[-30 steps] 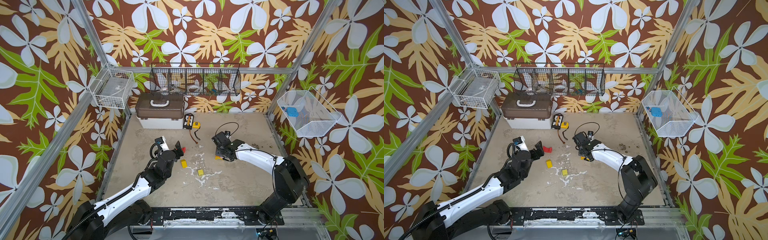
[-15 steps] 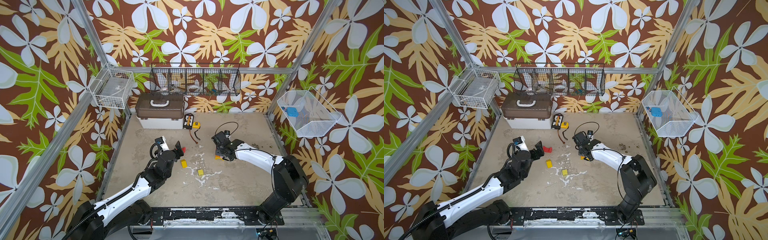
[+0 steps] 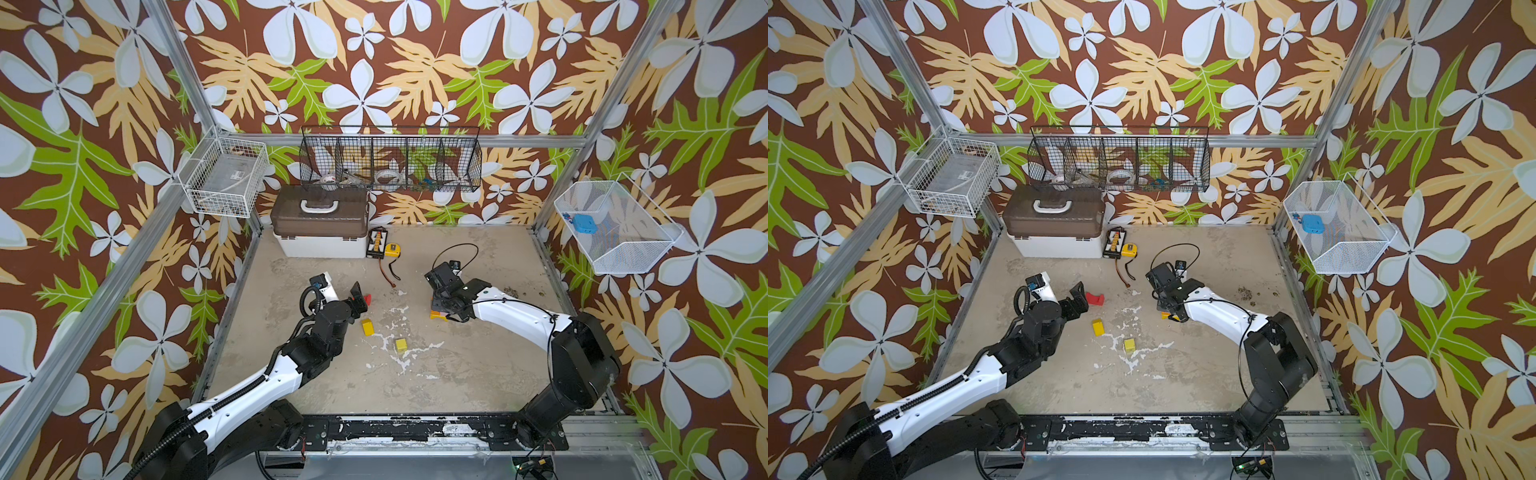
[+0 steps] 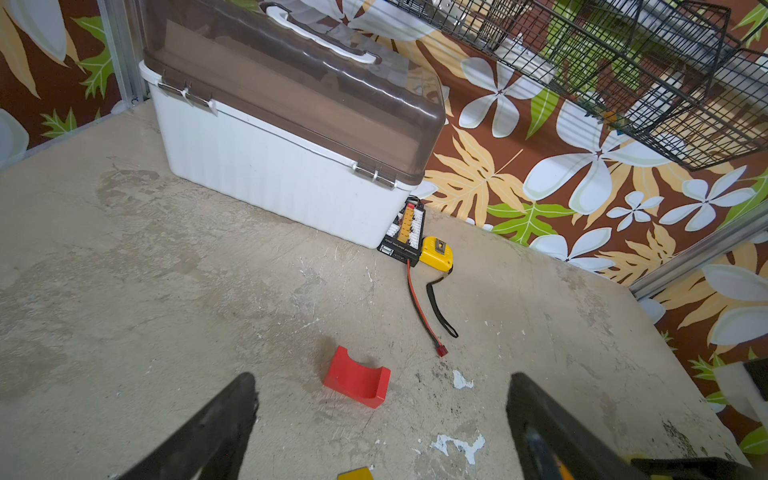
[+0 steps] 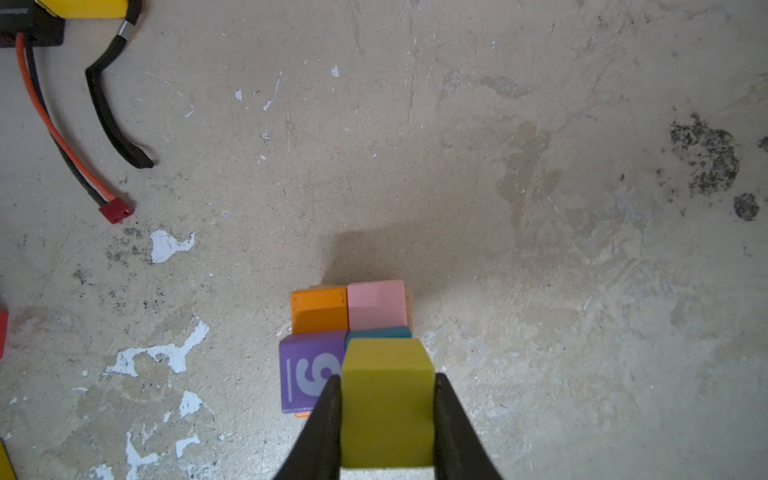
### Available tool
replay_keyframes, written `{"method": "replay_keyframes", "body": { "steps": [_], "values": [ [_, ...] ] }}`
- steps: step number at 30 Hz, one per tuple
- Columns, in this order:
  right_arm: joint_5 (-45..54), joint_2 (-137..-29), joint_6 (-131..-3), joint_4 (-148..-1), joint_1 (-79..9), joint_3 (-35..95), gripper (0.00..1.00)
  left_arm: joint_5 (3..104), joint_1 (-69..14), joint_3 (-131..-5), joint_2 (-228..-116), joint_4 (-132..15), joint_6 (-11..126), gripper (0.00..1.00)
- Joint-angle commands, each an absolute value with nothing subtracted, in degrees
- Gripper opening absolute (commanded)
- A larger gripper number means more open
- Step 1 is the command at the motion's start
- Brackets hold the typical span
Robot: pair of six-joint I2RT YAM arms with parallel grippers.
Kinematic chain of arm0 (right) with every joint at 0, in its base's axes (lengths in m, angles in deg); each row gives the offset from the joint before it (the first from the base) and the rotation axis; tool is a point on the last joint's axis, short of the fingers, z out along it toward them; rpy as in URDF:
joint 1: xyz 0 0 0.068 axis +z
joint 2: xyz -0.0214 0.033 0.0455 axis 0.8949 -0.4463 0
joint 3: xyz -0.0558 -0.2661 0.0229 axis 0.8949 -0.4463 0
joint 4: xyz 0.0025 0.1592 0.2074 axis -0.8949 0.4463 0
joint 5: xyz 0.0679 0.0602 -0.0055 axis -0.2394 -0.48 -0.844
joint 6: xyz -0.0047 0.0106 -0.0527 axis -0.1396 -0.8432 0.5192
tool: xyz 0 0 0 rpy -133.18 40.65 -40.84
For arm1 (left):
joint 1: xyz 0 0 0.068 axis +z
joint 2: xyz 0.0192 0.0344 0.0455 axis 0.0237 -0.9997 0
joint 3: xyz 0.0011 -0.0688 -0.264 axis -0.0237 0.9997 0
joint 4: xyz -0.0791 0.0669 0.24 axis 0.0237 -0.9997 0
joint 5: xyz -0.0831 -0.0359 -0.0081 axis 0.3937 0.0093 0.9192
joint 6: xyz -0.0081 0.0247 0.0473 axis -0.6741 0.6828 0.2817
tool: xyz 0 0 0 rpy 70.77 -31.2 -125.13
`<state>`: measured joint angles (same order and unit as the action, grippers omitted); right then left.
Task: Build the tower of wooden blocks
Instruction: 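Lower the yellow cube onto the teal block and open the right gripper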
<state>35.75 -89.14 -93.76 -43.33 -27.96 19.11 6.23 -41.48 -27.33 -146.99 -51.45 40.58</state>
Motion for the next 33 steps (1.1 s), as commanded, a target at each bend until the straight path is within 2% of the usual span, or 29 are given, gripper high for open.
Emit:
{"method": "replay_keyframes", "body": {
  "steps": [1, 9, 17, 24, 33],
  "values": [
    [36.8, -88.25, -92.77, -43.43, -27.99, 18.8, 0.22, 6.07, -41.35, -27.37, -146.93, -50.55, 40.23, 0.95],
    [36.1, -89.37, -92.05, -43.71, -27.98, 19.18, 0.29, 6.33, -41.35, -27.44, -147.22, -50.54, 40.17, 0.95],
    [35.53, -91.16, -91.34, -43.58, -27.98, 20.07, 0.3, 6.35, -41.35, -27.4, -147.33, -50.55, 40.06, 0.95],
    [36.36, -91.12, -91.25, -43.15, -27.98, 20.45, 0.46, 6.43, -41.34, -27.4, -147.17, -50.54, 40.08, 0.95],
    [38.88, -89.67, -90.8, -42.56, -27.99, 20.48, 0.52, 6.64, -41.35, -27.24, -146.81, -50.55, 40.06, 0.95]
  ]
}}
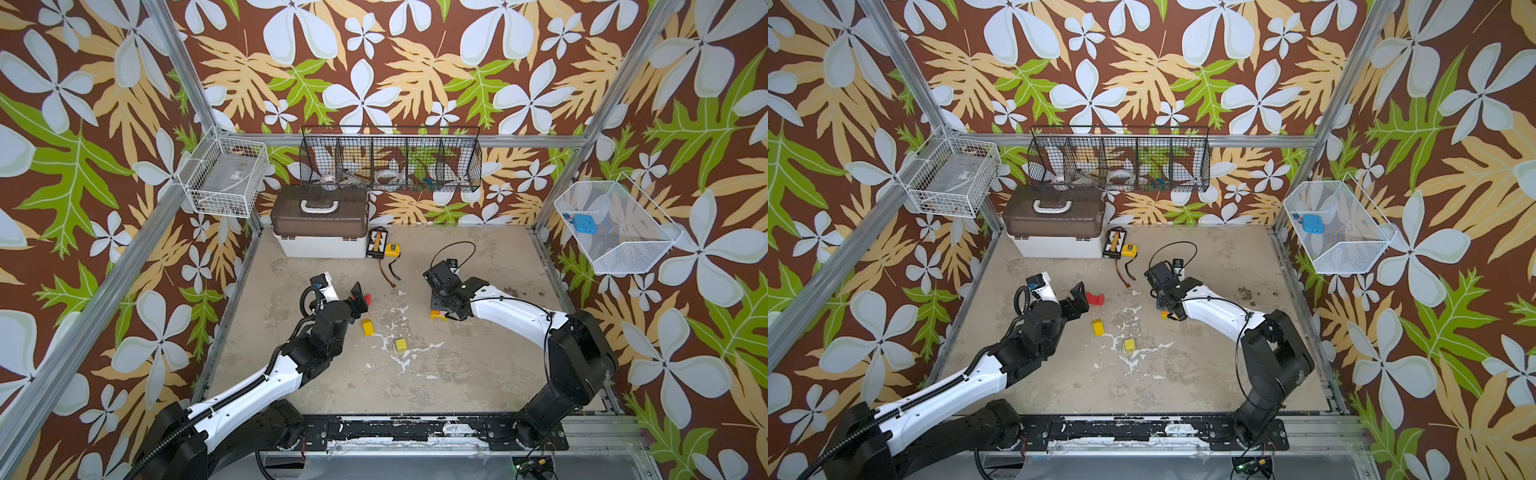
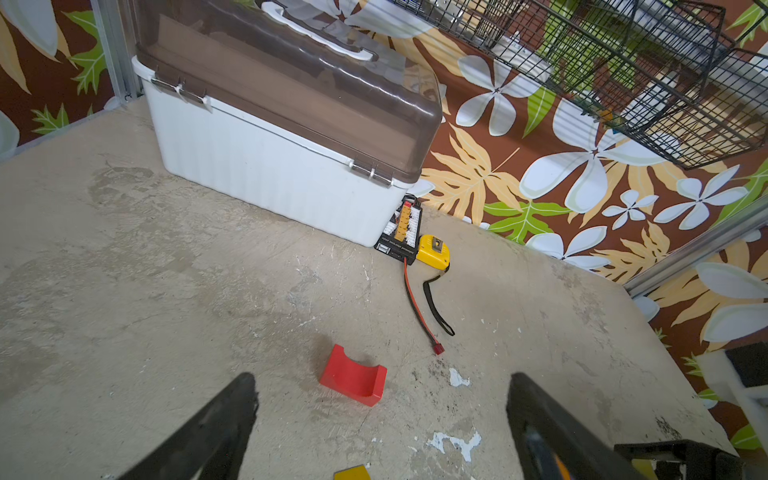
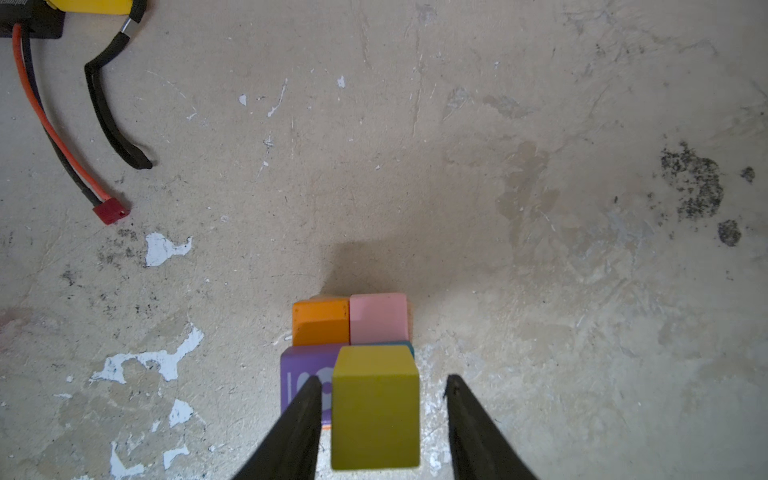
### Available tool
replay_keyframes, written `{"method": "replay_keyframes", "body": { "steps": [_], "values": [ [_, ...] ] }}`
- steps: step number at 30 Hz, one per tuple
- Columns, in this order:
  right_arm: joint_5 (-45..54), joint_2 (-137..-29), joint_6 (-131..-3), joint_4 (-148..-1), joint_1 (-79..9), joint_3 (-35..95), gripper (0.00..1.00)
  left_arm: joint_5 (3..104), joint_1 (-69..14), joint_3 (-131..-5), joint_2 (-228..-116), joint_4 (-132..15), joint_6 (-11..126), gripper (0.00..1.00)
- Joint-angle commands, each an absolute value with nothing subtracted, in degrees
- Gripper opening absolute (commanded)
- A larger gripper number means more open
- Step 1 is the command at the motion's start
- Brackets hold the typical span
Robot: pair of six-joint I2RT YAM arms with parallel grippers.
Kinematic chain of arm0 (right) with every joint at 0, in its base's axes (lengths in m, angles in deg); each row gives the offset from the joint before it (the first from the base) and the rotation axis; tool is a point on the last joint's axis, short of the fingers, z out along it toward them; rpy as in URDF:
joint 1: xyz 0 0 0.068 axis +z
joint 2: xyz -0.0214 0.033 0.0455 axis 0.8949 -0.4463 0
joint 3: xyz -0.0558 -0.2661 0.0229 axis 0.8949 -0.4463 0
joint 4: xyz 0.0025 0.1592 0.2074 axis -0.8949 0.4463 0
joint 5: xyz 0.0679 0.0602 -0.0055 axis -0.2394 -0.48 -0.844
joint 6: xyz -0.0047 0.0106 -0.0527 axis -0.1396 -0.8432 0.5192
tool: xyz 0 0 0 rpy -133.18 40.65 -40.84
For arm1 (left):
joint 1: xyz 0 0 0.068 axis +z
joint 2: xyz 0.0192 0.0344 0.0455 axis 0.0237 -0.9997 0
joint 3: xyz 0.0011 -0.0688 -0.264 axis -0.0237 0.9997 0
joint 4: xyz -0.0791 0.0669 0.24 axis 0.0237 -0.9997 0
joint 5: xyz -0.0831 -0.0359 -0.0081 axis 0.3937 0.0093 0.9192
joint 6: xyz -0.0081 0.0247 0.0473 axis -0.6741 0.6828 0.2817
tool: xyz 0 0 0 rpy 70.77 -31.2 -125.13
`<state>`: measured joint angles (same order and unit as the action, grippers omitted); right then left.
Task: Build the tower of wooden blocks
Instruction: 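Lower the yellow cube onto the teal block and open the right gripper, then move the left gripper toward the tower beside the right gripper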
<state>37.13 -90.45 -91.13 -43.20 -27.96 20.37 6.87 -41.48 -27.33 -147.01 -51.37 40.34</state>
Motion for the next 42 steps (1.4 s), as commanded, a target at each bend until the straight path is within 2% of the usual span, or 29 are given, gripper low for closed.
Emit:
{"method": "replay_keyframes", "body": {
  "steps": [1, 8, 13, 27, 42],
  "values": [
    [39.13, -89.32, -90.77, -42.77, -27.98, 20.16, 0.54, 6.66, -41.31, -27.22, -146.76, -50.47, 40.06, 0.95],
    [40.39, -87.49, -89.15, -43.65, -27.91, 18.92, 0.53, 7.01, -41.35, -27.16, -146.15, -50.64, 39.84, 0.95],
    [37.96, -84.13, -88.36, -47.35, -27.9, 13.16, 0.56, 10.19, -41.31, -27.21, -147.4, -49.66, 39.71, 0.95],
    [36.07, -85.45, -86.42, -47.89, -27.9, 14.63, 0.54, 10.82, -41.35, -28.61, -149.7, -50.55, 39.49, 0.95],
    [38.6, -82.91, -86.94, -46.89, -27.95, 14.4, 0.56, 11.18, -41.31, -28.8, -150.45, -50.29, 39.51, 0.95]
  ]
}}
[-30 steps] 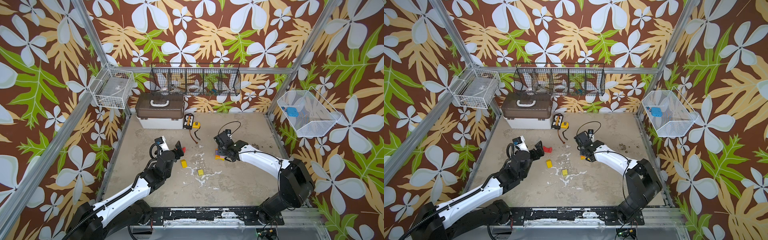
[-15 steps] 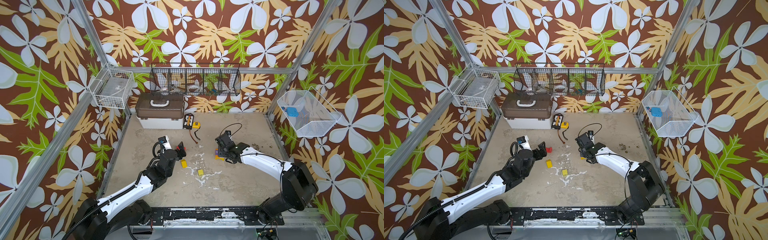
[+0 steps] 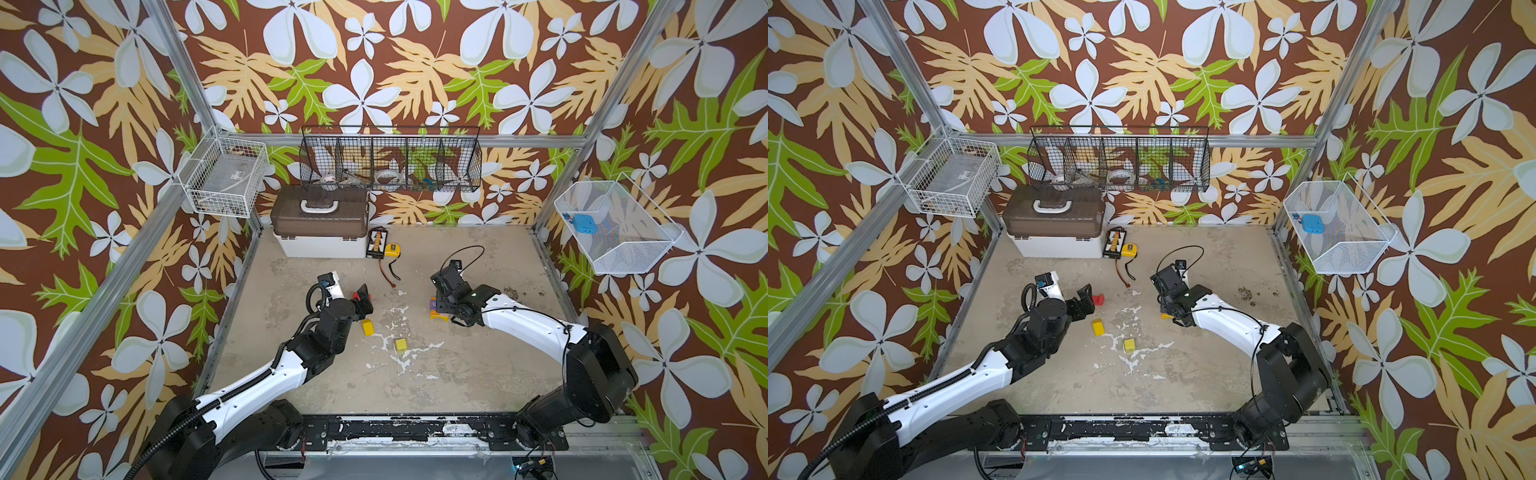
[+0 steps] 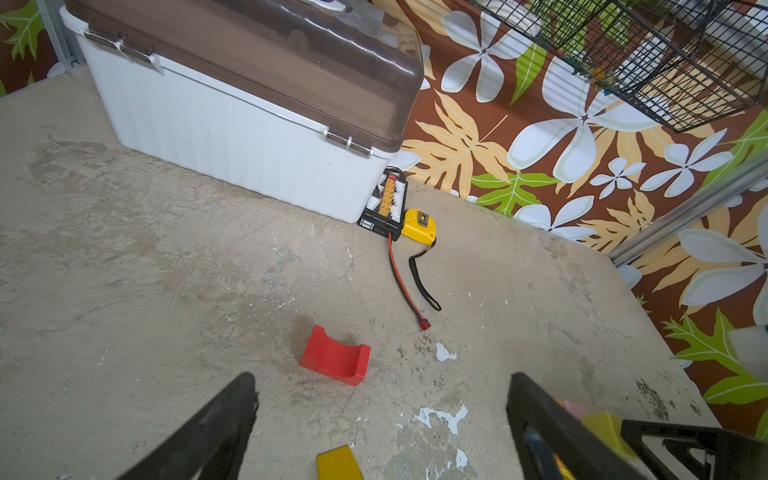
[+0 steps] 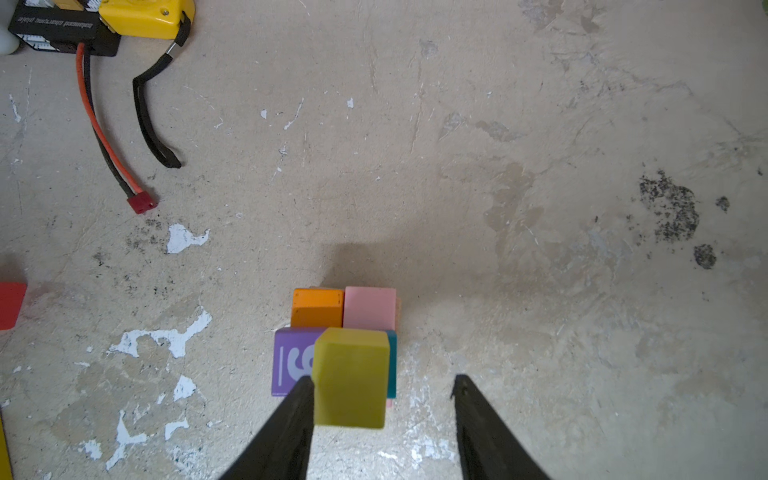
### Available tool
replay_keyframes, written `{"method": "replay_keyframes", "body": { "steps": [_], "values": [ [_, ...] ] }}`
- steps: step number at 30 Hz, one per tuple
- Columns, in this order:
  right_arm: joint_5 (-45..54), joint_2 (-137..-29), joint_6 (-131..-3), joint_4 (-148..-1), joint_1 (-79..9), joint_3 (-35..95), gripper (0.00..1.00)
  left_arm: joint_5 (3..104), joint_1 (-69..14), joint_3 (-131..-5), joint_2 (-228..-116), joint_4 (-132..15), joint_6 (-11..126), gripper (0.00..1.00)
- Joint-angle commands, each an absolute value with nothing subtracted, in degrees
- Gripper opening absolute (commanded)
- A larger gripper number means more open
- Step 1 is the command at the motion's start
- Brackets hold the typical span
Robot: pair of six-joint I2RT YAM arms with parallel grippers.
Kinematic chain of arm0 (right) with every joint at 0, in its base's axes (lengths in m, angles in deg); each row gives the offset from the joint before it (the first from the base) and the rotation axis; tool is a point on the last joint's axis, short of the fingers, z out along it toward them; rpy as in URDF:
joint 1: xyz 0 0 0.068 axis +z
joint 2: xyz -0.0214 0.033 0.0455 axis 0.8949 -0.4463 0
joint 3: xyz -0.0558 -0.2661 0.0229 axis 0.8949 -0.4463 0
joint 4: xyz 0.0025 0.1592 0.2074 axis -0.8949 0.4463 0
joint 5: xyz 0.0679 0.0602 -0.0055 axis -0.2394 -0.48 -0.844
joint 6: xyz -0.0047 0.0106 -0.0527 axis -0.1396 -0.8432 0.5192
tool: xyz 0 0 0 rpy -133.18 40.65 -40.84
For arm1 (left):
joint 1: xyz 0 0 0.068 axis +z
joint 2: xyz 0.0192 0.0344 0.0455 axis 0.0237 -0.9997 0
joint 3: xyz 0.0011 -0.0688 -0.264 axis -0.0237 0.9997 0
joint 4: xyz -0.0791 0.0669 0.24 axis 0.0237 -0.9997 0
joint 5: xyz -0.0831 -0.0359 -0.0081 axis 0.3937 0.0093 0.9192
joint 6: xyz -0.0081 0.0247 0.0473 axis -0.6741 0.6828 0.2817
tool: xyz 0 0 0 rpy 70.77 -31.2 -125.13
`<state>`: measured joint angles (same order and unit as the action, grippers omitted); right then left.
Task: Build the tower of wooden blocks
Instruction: 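Move the left gripper toward the tower beside the right gripper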
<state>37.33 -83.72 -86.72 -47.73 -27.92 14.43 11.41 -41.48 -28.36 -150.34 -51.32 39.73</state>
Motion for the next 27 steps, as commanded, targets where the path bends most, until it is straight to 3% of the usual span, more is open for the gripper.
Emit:
{"method": "replay_keyframes", "body": {
  "steps": [1, 27],
  "values": [
    [38.56, -82.63, -86.79, -47.03, -27.9, 14.31, 0.56, 11.18, -41.35, -28.88, -150.56, -50.33, 39.53, 0.95],
    [37.94, -88.55, -86.34, -45.23, -27.9, 17.21, 0.48, 14.98, -41.35, -30.99, -154.98, -50.57, 39.86, 0.95]
  ]
}}
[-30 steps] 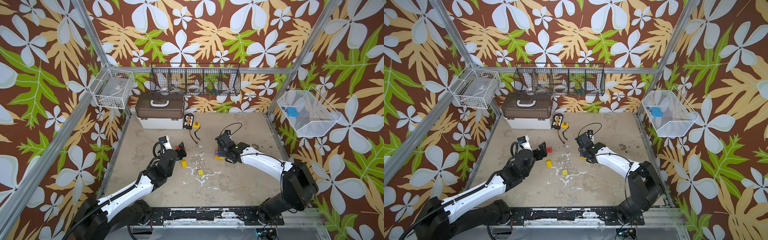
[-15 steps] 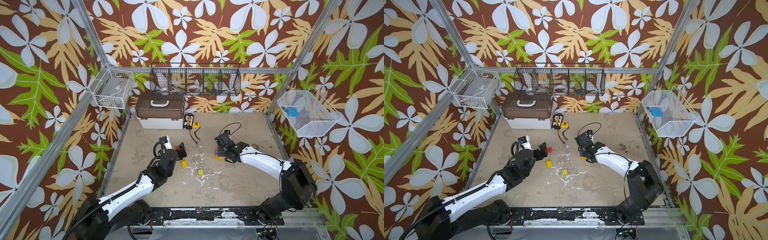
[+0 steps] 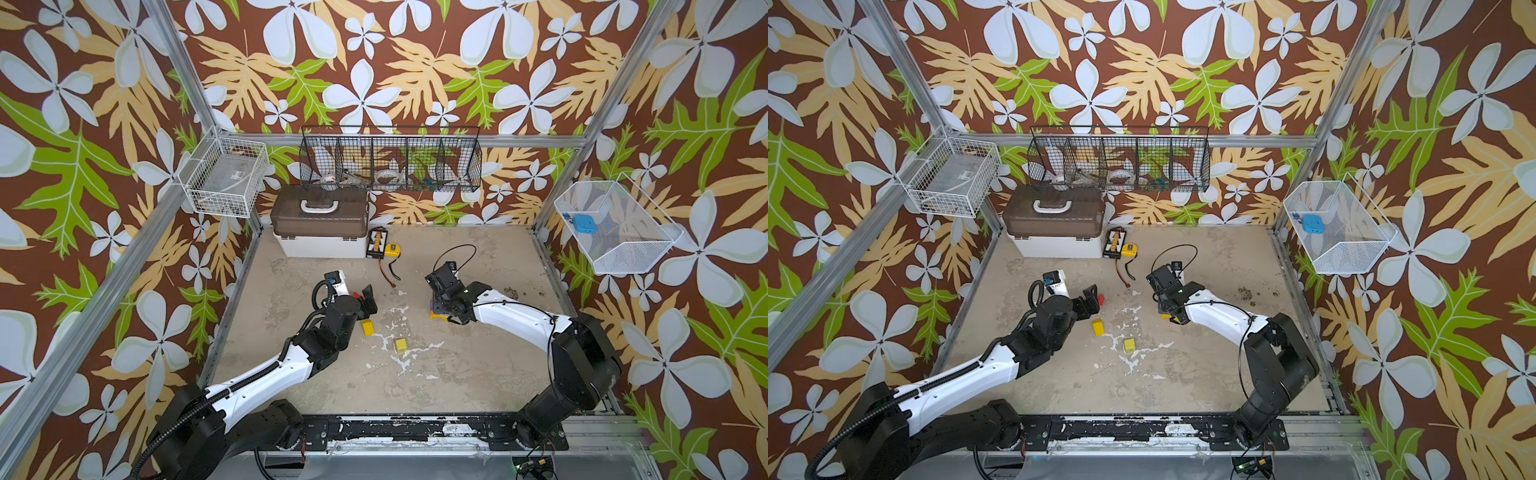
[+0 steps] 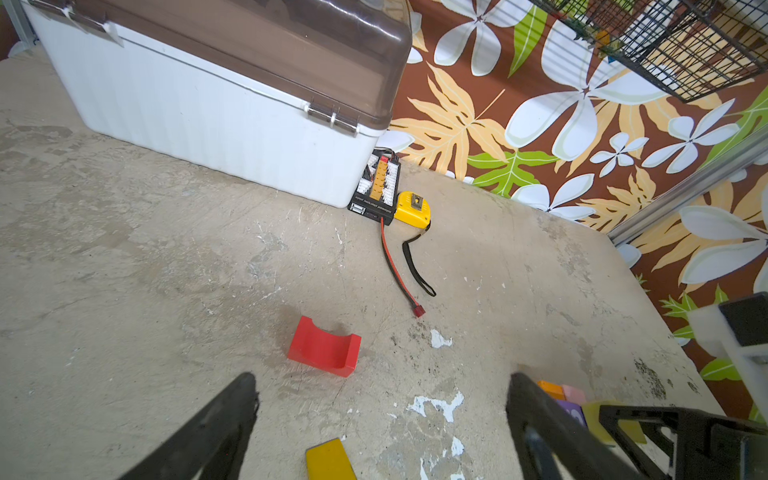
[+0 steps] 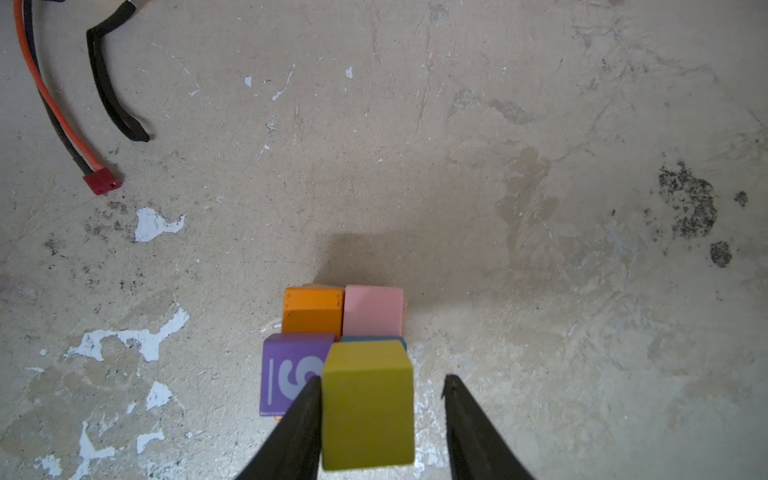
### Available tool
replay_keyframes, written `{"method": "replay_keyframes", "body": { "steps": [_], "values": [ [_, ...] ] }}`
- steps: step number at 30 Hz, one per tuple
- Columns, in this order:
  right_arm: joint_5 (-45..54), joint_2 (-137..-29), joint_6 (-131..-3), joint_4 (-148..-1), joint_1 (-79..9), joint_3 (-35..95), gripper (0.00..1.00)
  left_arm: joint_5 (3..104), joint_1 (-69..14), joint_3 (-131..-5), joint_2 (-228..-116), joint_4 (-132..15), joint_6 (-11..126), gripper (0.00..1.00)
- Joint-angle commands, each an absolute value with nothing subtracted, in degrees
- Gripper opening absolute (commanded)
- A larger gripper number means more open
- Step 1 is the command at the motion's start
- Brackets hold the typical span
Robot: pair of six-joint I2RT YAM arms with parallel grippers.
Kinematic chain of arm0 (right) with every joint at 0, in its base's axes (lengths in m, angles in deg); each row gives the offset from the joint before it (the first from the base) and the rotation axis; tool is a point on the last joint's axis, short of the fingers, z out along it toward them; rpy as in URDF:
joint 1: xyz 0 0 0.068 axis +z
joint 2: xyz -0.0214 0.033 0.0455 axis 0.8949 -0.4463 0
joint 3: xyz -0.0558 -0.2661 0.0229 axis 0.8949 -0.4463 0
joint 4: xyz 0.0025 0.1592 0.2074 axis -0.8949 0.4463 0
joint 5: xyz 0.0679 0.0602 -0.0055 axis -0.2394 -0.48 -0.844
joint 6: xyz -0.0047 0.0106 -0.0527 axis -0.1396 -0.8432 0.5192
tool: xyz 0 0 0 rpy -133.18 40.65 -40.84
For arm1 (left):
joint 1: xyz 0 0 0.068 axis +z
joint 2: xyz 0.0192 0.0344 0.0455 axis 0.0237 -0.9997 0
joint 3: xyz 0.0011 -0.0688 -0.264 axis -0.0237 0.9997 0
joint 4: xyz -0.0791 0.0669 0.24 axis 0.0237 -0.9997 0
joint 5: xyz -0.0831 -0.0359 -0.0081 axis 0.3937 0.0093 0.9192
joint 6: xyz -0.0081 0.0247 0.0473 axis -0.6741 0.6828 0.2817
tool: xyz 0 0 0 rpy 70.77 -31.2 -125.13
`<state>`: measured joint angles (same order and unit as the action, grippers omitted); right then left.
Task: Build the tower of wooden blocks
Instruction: 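Move the left gripper toward the tower beside the right gripper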
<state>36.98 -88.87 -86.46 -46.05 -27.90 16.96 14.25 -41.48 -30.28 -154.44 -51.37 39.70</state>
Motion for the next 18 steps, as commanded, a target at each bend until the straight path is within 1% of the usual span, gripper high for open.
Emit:
{"method": "replay_keyframes", "body": {
  "steps": [1, 7, 11, 13, 15, 18],
  "values": [
    [37.87, -88.55, -86.39, -45.23, -27.9, 17.25, 0.48, 15.32, -41.35, -31.2, -155.41, -50.64, 39.86, 0.95],
    [37.94, -88.67, -86.38, -45.19, -27.91, 17.44, 0.48, 19.47, -41.35, -33.31, -160.04, -50.64, 40.47, 0.95],
    [38.12, -88.72, -86.57, -44.99, -27.94, 17.9, 0.48, 26.05, -41.35, -36.14, -165.71, -50.57, 41.54, 0.93],
    [38.12, -88.67, -86.62, -44.99, -27.9, 18.03, 0.48, 30.37, -41.35, -38.25, -169.55, -50.64, 42.39, 0.88],
    [37.97, -88.66, -86.71, -44.9, -27.9, 18.39, 0.48, 34.73, -41.43, -40.78, -174.07, -51.5, 42.57, 0.8],
    [38.01, -88.37, -86.92, -44.88, -27.93, 18.51, 0.48, 38.86, -41.61, -43.4, -178.99, -51.87, 42.39, 0.72]
  ]
}}
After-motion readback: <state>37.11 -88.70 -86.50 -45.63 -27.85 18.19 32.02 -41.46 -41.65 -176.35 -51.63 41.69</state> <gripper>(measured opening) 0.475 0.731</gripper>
